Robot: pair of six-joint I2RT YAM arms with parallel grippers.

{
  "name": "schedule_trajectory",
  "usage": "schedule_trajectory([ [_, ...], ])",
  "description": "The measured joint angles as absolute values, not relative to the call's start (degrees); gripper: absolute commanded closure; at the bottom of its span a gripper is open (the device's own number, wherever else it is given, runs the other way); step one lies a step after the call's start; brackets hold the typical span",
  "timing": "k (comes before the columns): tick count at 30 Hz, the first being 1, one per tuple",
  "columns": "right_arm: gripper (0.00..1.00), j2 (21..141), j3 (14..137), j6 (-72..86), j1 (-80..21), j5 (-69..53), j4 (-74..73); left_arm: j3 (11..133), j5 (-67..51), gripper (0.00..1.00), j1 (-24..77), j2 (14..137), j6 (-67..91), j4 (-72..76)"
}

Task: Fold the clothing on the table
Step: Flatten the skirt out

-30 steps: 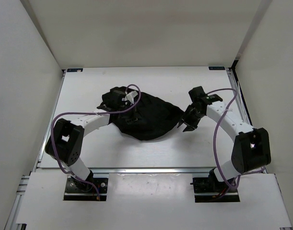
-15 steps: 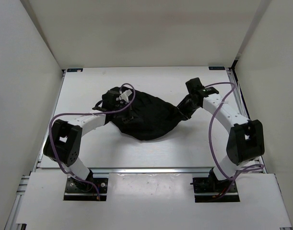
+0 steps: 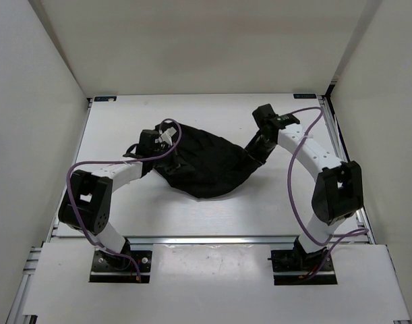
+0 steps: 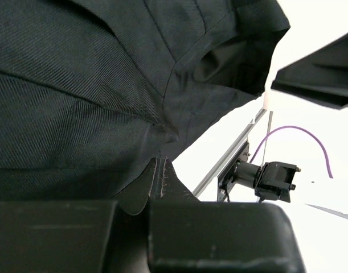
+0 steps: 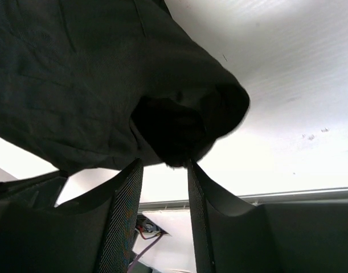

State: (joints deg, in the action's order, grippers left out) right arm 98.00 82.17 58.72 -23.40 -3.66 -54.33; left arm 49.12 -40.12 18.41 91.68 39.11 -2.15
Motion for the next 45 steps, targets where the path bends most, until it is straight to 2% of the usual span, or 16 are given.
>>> schedule_trajectory([
  [13, 0.57, 91.29, 72.51, 64.12, -24.91, -3.38, -55.07, 48.99, -41.36, 1.00, 18.20, 91.68, 40.40, 0.75],
  [45, 0.58, 93.93, 74.91, 64.97, -22.24, -2.96, -52.01, 48.31, -42.48, 1.00, 16.01, 91.68, 40.99, 1.76],
])
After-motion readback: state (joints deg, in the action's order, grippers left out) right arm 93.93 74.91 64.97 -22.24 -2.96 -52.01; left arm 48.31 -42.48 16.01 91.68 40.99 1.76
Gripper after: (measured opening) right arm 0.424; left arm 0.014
